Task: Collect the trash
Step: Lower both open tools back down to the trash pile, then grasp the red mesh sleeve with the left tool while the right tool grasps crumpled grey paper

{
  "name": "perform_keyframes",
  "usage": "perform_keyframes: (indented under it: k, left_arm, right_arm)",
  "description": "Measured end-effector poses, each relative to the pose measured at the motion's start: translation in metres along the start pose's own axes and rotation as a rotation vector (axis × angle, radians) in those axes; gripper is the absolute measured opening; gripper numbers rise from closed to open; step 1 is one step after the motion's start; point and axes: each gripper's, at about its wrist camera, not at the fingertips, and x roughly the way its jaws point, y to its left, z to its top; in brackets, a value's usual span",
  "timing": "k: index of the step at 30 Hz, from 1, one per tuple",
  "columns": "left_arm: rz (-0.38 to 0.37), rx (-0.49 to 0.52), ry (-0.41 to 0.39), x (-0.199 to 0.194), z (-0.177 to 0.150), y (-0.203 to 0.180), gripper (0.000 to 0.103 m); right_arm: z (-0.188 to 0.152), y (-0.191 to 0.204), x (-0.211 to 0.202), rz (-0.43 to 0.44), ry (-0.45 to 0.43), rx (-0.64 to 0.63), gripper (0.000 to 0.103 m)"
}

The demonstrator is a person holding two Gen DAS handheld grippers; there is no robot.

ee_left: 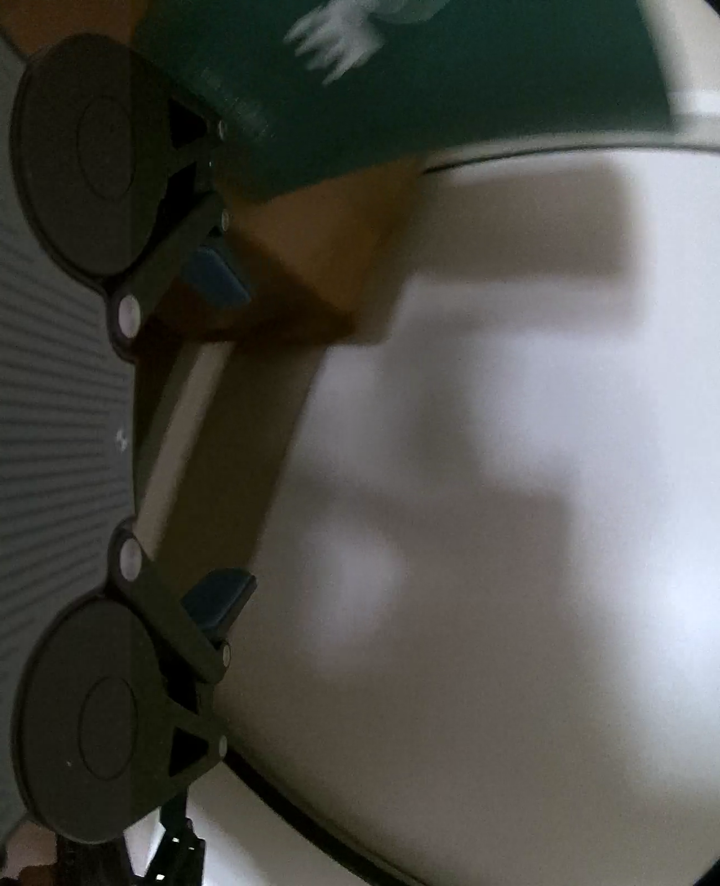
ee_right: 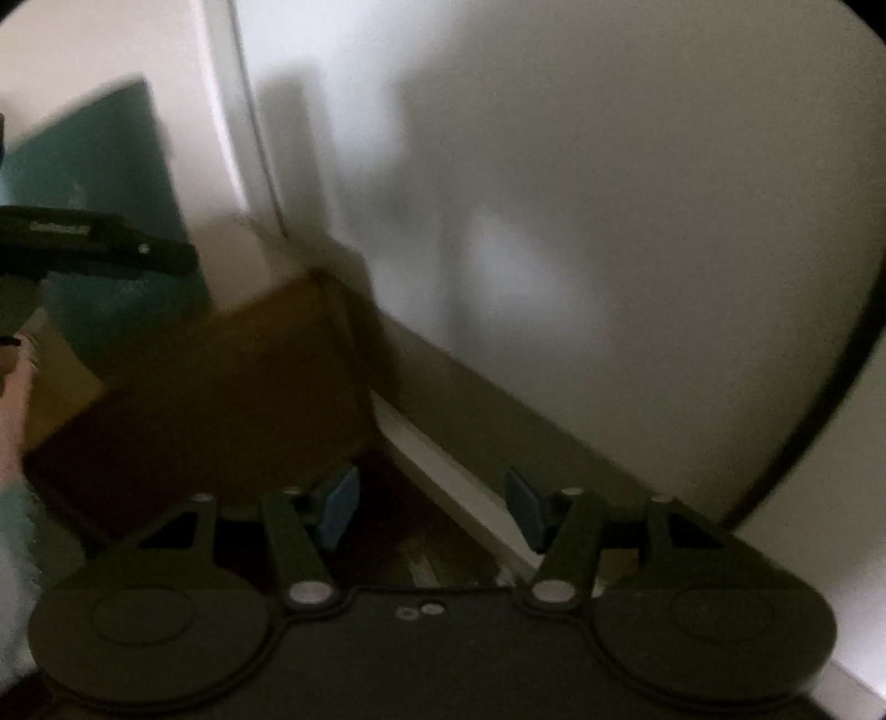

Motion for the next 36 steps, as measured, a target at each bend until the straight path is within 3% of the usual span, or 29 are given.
perform_keyframes:
  k: [8, 13, 17, 29, 36]
  left_arm:
    - [0.029, 0.042, 0.239, 0.131, -0.065, -0.007, 0.102]
    - [0.075, 0.161, 0.346, 0.207, -0.121, -0.015, 0.102]
    - [0.019, 0.190, 0.456, 0.259, -0.167, -0.018, 0.102]
    - [-0.127, 0.492, 0.642, 0.347, -0.300, -0.063, 0.102]
    - [-0.164, 0.561, 0.735, 0.377, -0.359, -0.070, 0.102]
  right_arm:
    - [-0.066, -0.052, 0.096, -0.041, 0.206, 0.098, 0.058]
    - [-0.095, -0.065, 0.154, -0.042, 0.297, 0.126, 0.058]
    - [-0.123, -0.075, 0.191, -0.039, 0.369, 0.132, 0.058]
    - [-0.186, -0.078, 0.296, 0.009, 0.562, -0.014, 0.058]
    - [-0.216, -0.080, 0.344, 0.027, 0.623, -0.074, 0.058]
